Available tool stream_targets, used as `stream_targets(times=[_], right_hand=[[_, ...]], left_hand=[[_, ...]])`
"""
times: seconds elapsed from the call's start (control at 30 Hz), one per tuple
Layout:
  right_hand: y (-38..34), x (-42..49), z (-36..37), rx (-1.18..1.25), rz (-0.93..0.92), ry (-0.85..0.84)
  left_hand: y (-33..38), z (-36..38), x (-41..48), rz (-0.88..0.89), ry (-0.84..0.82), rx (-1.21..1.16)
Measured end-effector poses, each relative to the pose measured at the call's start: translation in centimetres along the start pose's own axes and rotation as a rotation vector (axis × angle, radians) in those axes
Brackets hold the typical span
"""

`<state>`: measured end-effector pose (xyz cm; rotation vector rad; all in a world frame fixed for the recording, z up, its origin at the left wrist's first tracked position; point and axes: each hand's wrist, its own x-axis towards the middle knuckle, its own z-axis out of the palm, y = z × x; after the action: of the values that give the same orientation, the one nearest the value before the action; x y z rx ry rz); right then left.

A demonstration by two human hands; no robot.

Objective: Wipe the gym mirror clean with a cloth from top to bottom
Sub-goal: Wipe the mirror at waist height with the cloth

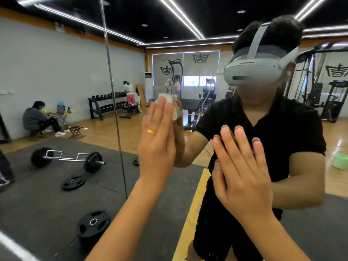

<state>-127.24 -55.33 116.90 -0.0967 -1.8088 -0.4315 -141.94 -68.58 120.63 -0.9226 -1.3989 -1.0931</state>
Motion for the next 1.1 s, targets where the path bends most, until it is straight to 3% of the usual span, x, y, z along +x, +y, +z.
stream_targets(times=[0.2, 0.33, 0.5, 0.57, 0.67, 0.73, 0.87, 0.97, 1.1], right_hand=[[0.0, 0.1, 0.0, -0.018, -0.005, 0.0], [-0.1, 0.2, -0.1, -0.013, 0.007, -0.005], [-0.2, 0.3, -0.1, -0.029, 0.009, -0.003], [-0.3, 0.3, -0.1, -0.034, 0.013, 0.002], [-0.3, 0.5, -0.1, -0.036, 0.009, 0.003], [-0.4, 0.5, 0.0, -0.041, 0.014, 0.005], [-0.5, 0.5, 0.0, -0.045, 0.019, 0.004], [-0.5, 0.5, 0.0, -0.026, 0.031, 0.003], [-0.5, 0.6, 0.1, -0.043, 0.021, 0.02]], left_hand=[[-2.8, -1.0, 4.9, -0.082, 0.067, 0.005], [-2.8, -0.7, 0.7, -0.101, 0.087, 0.001], [-5.0, -1.7, -1.1, 0.091, -0.006, 0.093], [-6.3, -2.2, 2.6, 0.015, 0.042, 0.115], [-7.2, -2.8, 8.0, -0.255, 0.166, 0.057], [-5.6, -2.5, 8.0, -0.293, 0.189, 0.025], [-0.4, -0.6, 2.0, 0.071, 0.029, -0.003], [-1.8, -1.0, 2.8, 0.249, -0.042, 0.05], [-5.0, -1.8, 7.4, -0.066, 0.093, 0.058]])
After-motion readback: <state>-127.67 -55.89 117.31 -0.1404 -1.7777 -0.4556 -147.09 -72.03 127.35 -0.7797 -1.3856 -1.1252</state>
